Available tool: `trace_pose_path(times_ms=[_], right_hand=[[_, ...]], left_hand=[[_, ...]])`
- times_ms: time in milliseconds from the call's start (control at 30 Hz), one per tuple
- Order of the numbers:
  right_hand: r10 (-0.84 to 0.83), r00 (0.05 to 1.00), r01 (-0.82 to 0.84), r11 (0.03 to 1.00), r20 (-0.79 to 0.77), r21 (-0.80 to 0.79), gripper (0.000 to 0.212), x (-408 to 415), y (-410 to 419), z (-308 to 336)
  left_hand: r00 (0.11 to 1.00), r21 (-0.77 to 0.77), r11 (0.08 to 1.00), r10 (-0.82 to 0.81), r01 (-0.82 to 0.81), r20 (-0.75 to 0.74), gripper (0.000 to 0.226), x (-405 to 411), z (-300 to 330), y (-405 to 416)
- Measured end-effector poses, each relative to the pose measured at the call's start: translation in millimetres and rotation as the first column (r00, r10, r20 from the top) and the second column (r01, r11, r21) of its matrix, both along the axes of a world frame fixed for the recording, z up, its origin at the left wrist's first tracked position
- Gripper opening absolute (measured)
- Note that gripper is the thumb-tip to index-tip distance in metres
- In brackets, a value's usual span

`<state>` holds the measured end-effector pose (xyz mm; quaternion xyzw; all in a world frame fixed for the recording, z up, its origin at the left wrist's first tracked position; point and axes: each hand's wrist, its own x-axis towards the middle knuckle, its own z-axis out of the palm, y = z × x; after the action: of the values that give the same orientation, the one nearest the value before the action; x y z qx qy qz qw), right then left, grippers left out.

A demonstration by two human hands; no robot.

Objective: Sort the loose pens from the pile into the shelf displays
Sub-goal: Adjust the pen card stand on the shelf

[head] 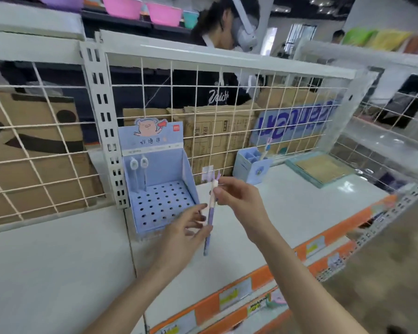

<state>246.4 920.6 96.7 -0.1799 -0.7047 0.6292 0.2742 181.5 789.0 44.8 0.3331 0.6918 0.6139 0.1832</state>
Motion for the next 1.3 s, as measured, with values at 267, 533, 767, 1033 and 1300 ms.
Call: trace_pose_path(times_ms=[267,533,767,1033,1300], right_hand=[[-0.221,0.974,0.220,0.975,-0.053,-0.013,0.015,24,83,8],[-0.204,0.976,0.202,0.978,-0.070,-0.045,0.013,15,196,3],[-0.142,0.984,0.139,0.990,-0.112,-0.033,0.017,7,284,11],[-0.252,0.916,0.216,0.965,-0.311,-0.146,0.016,-16,348,33],[-0.326,0.871,0.312,0.945,-0.368,-0.098,0.016,-47,364,20]], left_hand=[[0.967,-0.055,0.998,-0.010,-0.004,-0.256,0.034,-2,2,10],[0.934,-0.048,0.994,0.074,-0.097,-0.349,0.037,-8,8,98],[0.876,-0.140,0.969,0.118,-0.205,-0.468,0.042,-10,-5,185],[0.810,-0.167,0.913,0.232,-0.372,-0.538,0.036,-24,-4,252],[0.734,-0.239,0.872,0.180,-0.427,-0.655,0.014,-33,-3,280]])
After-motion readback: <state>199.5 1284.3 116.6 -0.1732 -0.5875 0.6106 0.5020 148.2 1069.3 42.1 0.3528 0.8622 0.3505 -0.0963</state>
